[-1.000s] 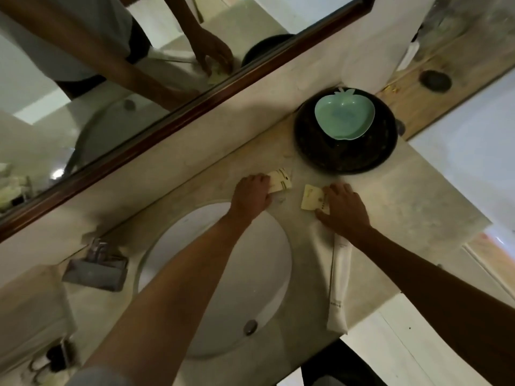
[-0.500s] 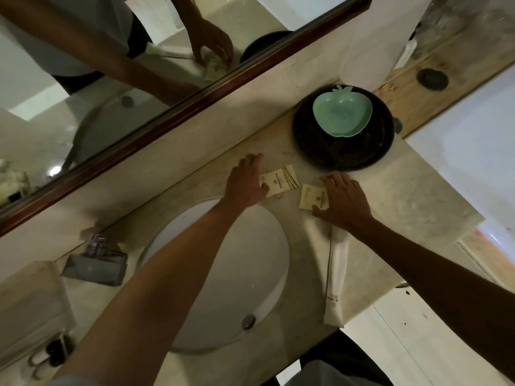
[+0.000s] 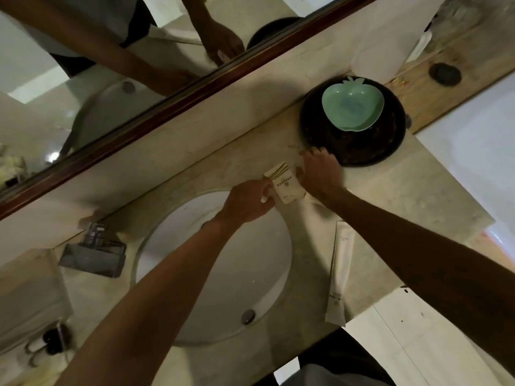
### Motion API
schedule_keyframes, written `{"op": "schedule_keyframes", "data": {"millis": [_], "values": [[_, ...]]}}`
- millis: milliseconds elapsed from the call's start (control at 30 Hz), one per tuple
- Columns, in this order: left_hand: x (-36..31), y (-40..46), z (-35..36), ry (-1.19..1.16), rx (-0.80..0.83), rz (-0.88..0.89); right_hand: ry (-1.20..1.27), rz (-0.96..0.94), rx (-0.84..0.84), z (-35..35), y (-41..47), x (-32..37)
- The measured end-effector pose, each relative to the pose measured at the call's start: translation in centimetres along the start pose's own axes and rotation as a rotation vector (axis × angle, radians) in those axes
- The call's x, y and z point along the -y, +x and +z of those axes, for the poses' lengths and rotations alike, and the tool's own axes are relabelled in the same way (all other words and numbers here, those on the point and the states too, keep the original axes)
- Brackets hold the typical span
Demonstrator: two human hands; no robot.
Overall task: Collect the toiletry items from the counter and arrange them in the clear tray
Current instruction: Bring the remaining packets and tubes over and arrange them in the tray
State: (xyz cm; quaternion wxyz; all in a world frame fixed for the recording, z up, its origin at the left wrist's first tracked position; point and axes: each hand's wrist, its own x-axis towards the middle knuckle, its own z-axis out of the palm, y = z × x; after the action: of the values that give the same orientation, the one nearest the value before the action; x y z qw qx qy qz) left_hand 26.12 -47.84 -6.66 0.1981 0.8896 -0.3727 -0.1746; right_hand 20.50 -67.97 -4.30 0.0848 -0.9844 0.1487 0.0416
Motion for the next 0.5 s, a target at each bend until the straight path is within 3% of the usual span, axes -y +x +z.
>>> {"op": "schedule_keyframes", "data": {"millis": [133,333,500], "values": [[1.1,-0.3,-0.5,0.165,-0.084,0.02,-0.149,0.045,0.075,1.9,-1.7,2.0],[2.9,-1.9,-1.0,0.207,-0.095,-0.002,-0.041,-0.096,0.154,3.1,-2.0,4.7],[2.8,-2.1,-1.3,0.241,-0.058,-0.01,0.053,-0.075,0.082,1.3,-3.5,0.8]]}}
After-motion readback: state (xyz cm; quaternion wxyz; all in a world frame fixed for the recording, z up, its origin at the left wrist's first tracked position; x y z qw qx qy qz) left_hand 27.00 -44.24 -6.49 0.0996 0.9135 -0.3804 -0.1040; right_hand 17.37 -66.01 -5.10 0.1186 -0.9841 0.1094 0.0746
